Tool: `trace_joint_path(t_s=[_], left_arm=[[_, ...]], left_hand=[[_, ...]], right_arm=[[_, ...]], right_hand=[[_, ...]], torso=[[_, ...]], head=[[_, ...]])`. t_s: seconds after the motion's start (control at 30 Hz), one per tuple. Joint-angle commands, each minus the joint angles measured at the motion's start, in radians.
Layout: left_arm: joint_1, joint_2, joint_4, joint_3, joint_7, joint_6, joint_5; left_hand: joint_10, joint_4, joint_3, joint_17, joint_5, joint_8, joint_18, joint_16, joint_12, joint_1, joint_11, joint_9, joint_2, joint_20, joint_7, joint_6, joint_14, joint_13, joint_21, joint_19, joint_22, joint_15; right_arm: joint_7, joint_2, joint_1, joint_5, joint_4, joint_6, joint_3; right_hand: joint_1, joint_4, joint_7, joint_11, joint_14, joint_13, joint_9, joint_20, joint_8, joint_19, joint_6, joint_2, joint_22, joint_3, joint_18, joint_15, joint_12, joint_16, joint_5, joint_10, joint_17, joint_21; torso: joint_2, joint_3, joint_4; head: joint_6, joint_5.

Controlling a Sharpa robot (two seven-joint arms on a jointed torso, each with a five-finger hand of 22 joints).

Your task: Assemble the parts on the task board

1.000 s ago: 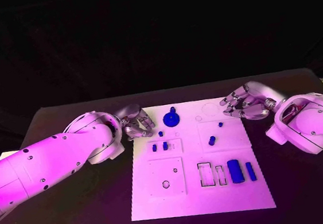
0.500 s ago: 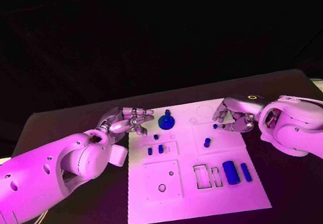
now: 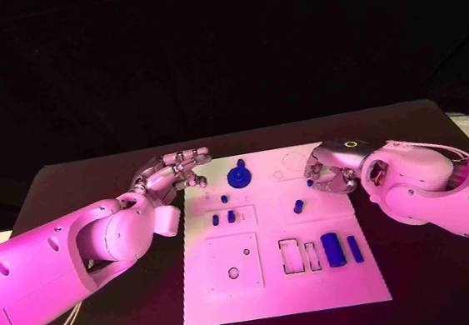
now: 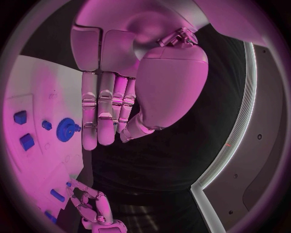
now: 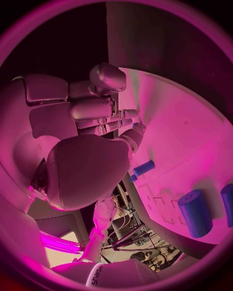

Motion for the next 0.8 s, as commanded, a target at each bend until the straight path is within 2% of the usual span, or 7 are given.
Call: trace_joint_path(t_s=[0.03, 0.8], left_arm=[[0.000, -0.002, 0.008, 0.001, 0.038, 0.005, 0.041], [0.000, -0.004, 0.009, 0.001, 0.029, 0.012, 0.036]], left_hand=[[0.007, 0.000, -0.008, -0.001, 0.000, 0.007, 0.020, -0.001, 0.005, -0.003, 0.001, 0.002, 0.009, -0.005, -0.002, 0.007, -0.008, 0.001, -0.007, -0.005, -0.001, 0.000], [0.008, -0.005, -0.012, -0.004, 0.000, 0.010, 0.020, -0.001, 0.011, 0.000, 0.000, 0.002, 0.010, -0.006, -0.003, 0.010, -0.011, 0.001, -0.010, -0.005, -0.004, -0.001]], right_arm=[[-0.018, 0.009, -0.002, -0.031, -0.009, 0.049, 0.000], [-0.001, 0.031, -0.015, -0.020, -0.012, 0.088, 0.000]], right_hand=[[-0.006, 0.001, -0.002, -0.001, 0.041, -0.007, 0.000, -0.004, -0.003, 0.004, -0.002, 0.002, -0.001, 0.009, 0.002, 0.002, -0.003, 0.002, -0.005, 0.010, -0.001, -0.002], [0.007, -0.028, -0.018, -0.022, 0.048, -0.052, 0.023, -0.014, 0.023, 0.035, 0.089, 0.043, 0.050, 0.055, -0.008, -0.010, 0.016, 0.021, -0.056, 0.121, 0.018, 0.031]], torso=[[0.001, 0.0011, 0.0012], [-0.001, 0.0016, 0.0007]], head=[[-0.003, -0.002], [-0.008, -0.001]])
